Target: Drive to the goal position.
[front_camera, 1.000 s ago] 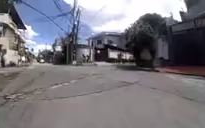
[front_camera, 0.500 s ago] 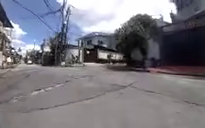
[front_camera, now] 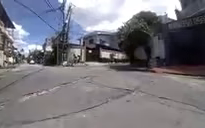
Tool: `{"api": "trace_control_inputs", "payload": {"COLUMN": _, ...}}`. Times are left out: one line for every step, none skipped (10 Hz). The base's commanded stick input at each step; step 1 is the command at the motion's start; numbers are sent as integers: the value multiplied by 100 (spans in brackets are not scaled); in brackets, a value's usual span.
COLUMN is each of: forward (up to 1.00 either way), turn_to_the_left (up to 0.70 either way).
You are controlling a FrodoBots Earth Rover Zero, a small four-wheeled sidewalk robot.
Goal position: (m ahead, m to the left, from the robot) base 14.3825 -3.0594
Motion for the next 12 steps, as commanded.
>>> {"api": "trace_control_inputs", "payload": {"forward": 70, "turn_to_the_left": -35}}
{"api": "trace_control_inputs", "payload": {"forward": 70, "turn_to_the_left": -35}}
{"api": "trace_control_inputs", "payload": {"forward": 70, "turn_to_the_left": -35}}
{"api": "trace_control_inputs", "payload": {"forward": 70, "turn_to_the_left": -35}}
{"api": "trace_control_inputs", "payload": {"forward": 70, "turn_to_the_left": -35}}
{"api": "trace_control_inputs", "payload": {"forward": 70, "turn_to_the_left": -35}}
{"api": "trace_control_inputs", "payload": {"forward": 70, "turn_to_the_left": -35}}
{"api": "trace_control_inputs", "payload": {"forward": 70, "turn_to_the_left": -35}}
{"api": "trace_control_inputs", "payload": {"forward": 70, "turn_to_the_left": -22}}
{"api": "trace_control_inputs", "payload": {"forward": 70, "turn_to_the_left": 0}}
{"api": "trace_control_inputs", "payload": {"forward": 70, "turn_to_the_left": 0}}
{"api": "trace_control_inputs", "payload": {"forward": 70, "turn_to_the_left": 0}}
